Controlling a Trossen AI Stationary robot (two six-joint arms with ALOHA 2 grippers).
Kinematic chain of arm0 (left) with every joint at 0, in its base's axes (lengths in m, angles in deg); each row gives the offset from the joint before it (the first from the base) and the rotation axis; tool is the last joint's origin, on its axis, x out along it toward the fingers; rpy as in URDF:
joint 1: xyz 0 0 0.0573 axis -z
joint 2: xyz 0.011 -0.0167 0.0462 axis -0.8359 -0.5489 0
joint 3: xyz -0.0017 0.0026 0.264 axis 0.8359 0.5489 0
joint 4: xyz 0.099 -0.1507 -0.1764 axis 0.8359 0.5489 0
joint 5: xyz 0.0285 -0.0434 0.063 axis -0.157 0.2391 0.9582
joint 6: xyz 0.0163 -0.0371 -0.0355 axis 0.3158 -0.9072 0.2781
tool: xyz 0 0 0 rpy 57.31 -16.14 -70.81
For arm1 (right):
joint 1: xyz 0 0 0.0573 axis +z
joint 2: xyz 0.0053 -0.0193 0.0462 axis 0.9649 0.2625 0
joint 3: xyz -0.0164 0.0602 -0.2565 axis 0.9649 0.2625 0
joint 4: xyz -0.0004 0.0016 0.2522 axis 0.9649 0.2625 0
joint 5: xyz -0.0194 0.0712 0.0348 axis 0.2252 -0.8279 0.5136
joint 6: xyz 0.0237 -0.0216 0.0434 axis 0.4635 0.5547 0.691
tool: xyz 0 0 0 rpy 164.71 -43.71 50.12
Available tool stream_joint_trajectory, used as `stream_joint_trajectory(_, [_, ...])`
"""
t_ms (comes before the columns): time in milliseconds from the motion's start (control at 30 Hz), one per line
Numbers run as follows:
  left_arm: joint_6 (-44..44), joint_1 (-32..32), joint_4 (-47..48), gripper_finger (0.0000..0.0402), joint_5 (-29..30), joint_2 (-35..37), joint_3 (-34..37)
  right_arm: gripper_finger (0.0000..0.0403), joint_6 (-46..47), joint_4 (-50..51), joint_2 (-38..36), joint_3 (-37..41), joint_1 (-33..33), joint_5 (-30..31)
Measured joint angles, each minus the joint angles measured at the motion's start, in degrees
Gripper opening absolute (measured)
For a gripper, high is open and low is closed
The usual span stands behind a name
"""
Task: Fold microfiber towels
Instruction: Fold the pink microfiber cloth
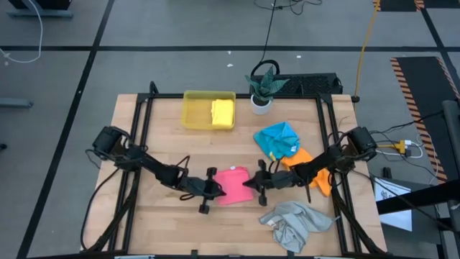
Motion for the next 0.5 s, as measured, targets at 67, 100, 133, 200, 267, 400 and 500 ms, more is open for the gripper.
stream_joint_trajectory(67, [-2.2, -1.0, 0.0, 0.0004, 3.1, 0.0, 0.0, 0.0, 1.2, 0.1, 0.5, 0.0, -1.7, 1.4])
stream_joint_trajectory(100, [-3.5, -1.8, 0.7, 0.0003, 4.4, 0.0, 0.0, 0.0, 2.1, -0.2, 1.0, 0.0, -2.5, 1.7])
stream_joint_trajectory(133, [-4.8, -2.6, 1.8, 0.0005, 5.8, 0.0, 0.0, 0.0, 2.9, 0.1, 1.6, 0.0, -3.2, 2.6])
stream_joint_trajectory(200, [-8.6, -4.2, 4.4, 0.0009, 10.0, -0.3, 0.0, 0.0, 4.6, 0.2, 3.3, 0.0, -4.3, 2.9])
stream_joint_trajectory(267, [-12.3, -5.6, 8.1, 0.001, 14.1, -0.4, 0.1, 0.0, 6.0, 0.7, 4.7, 0.0, -5.1, 4.3])
stream_joint_trajectory(400, [-17.0, -7.7, 13.0, 0.0003, 15.2, -0.4, 0.0, 0.0, 7.8, 0.7, 7.1, 0.0, -6.0, 7.9])
stream_joint_trajectory(500, [-19.5, -7.8, 15.7, 0.0011, 15.7, -0.4, 0.0, 0.0, 7.2, 1.5, 6.6, 0.0, -6.1, 11.2])
